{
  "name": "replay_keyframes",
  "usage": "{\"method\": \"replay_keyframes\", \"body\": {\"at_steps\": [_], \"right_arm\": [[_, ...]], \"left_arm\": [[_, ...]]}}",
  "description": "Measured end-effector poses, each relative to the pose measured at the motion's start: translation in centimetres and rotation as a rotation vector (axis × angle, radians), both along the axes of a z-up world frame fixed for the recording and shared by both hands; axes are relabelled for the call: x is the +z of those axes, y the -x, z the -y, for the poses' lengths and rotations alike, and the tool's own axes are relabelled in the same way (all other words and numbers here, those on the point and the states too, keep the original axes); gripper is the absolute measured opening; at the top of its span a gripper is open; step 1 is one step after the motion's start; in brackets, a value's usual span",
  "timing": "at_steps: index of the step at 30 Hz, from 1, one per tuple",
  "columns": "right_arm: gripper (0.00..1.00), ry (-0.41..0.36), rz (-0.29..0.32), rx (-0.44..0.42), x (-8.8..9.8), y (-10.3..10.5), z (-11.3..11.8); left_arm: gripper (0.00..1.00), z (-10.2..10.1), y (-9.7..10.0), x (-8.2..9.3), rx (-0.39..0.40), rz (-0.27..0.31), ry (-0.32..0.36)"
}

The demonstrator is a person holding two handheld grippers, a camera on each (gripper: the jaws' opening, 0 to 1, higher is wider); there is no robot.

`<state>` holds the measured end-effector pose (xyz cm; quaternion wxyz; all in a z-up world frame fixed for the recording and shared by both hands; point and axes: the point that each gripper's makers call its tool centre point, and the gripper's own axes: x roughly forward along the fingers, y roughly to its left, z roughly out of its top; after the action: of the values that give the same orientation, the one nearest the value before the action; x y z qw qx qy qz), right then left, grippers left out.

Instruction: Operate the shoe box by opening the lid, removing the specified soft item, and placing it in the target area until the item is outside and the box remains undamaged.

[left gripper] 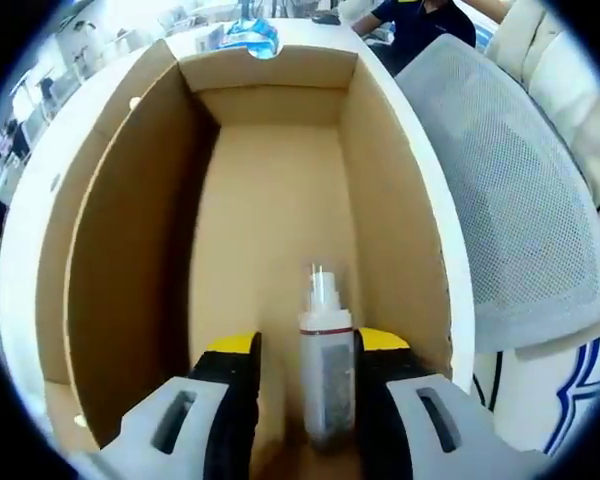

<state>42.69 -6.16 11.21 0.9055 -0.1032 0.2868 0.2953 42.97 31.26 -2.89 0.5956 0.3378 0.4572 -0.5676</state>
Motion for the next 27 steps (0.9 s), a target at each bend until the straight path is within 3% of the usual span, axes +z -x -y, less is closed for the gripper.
{"method": "replay_keyframes", "body": {"at_steps": [5, 9, 27], "right_arm": [[0.95, 0.000, -0.006, 0.011, -0.2, 0.0, -0.4], [0.94, 0.003, -0.009, 0.018, -0.3, 0.0, -0.5], [0.91, -0.013, -0.005, 0.036, -0.1, 0.1, -1.2]], "left_arm": [[0.22, -0.3, -0.2, -0.9, -0.014, 0.048, -0.021], [0.22, -0.5, -0.6, -0.9, 0.019, 0.059, -0.020], [0.21, 0.1, -0.1, -0.1, 0.034, 0.076, -0.015]]}}
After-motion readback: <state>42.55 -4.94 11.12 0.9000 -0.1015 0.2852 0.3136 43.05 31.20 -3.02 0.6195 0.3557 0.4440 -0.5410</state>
